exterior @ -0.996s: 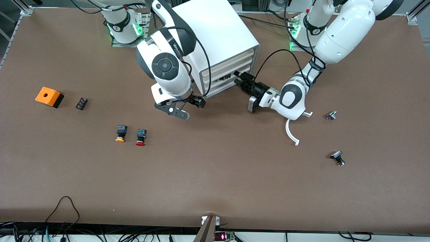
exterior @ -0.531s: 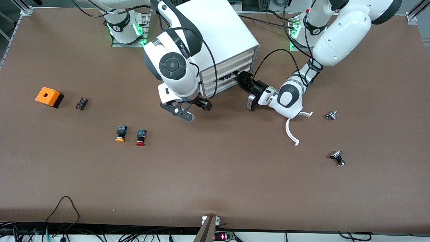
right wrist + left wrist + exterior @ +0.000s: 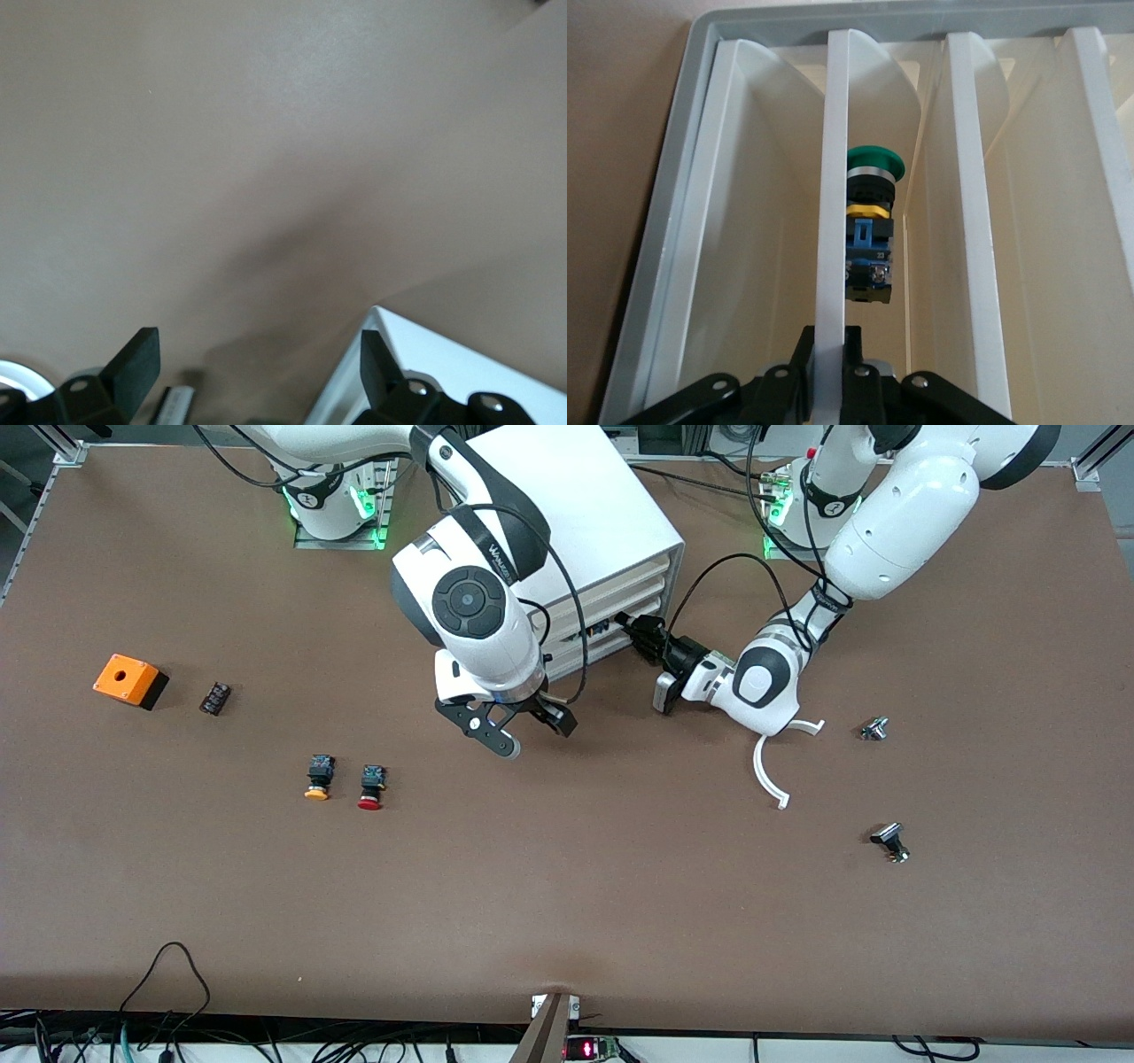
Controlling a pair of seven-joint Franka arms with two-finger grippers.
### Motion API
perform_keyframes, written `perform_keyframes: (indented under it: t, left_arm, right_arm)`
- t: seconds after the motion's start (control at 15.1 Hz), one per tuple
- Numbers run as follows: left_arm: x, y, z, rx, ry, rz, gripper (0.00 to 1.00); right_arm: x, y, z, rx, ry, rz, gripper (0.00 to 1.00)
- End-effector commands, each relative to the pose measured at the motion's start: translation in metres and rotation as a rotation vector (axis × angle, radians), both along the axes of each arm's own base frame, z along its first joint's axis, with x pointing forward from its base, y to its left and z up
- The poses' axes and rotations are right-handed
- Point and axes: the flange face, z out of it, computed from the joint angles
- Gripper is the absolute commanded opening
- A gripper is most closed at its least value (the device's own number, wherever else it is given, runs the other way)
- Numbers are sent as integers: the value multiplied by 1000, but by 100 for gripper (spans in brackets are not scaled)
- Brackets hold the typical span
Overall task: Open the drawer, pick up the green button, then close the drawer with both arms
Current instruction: 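Reach the right gripper into the open drawer toward the green button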
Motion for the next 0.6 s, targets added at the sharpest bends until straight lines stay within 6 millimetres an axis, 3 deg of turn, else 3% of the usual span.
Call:
perform_keyframes:
  t: [0.0,0.27,0.53]
  left_arm:
    - [28,21,7,18,-23,48,0]
    - [78,46,18,91,-78,61,0]
    - [108,65,25,135,-105,89,0]
  right_arm:
    - [6,19,3,14,-19,-79,100]
    - [10,26,10,52,-50,-145,100]
    - [7,40,25,97,-83,-188,100]
